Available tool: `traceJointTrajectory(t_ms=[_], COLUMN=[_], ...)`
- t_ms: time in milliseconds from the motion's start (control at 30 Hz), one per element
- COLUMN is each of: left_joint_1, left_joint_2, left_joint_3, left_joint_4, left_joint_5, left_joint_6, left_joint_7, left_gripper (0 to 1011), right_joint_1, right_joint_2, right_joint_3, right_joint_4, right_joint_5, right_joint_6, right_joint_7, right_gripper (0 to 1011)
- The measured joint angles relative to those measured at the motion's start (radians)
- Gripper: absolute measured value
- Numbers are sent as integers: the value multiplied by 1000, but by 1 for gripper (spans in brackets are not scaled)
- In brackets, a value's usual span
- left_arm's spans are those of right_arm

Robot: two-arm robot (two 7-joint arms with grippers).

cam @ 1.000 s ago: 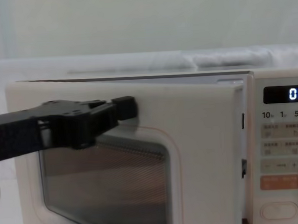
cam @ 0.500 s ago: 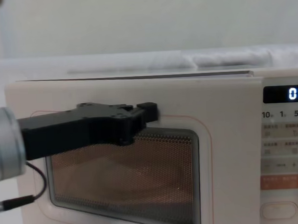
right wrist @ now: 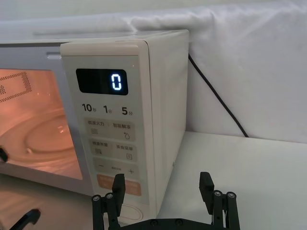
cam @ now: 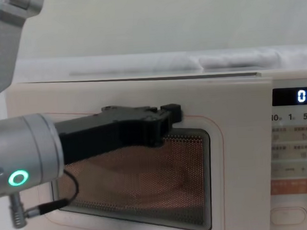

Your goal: Press the button to open the microwave door with one hand; close the microwave door with the other hand.

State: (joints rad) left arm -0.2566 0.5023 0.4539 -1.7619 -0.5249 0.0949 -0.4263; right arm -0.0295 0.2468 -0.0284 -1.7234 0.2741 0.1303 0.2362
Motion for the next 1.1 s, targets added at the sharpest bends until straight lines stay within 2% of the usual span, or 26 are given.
traceJointTrajectory(t_ms=[67,533,1100], left_joint_1=[-9,-74,-161], left_joint_2=[-21,-80,-117], left_joint_3=[1,13,39], left_joint_4=[11,74,159], left_joint_5=[9,28,40], left_joint_6=[-5,-7,6], left_joint_7=[12,2,-26], left_gripper=[0,0,0], right_joint_1=[0,0,0], right_joint_2=[0,0,0], right_joint_3=[0,0,0], right_joint_4=[0,0,0], right_joint_5=[0,0,0], right_joint_6=[0,0,0], right_joint_7=[0,0,0], right_gripper=[1002,1002,1002])
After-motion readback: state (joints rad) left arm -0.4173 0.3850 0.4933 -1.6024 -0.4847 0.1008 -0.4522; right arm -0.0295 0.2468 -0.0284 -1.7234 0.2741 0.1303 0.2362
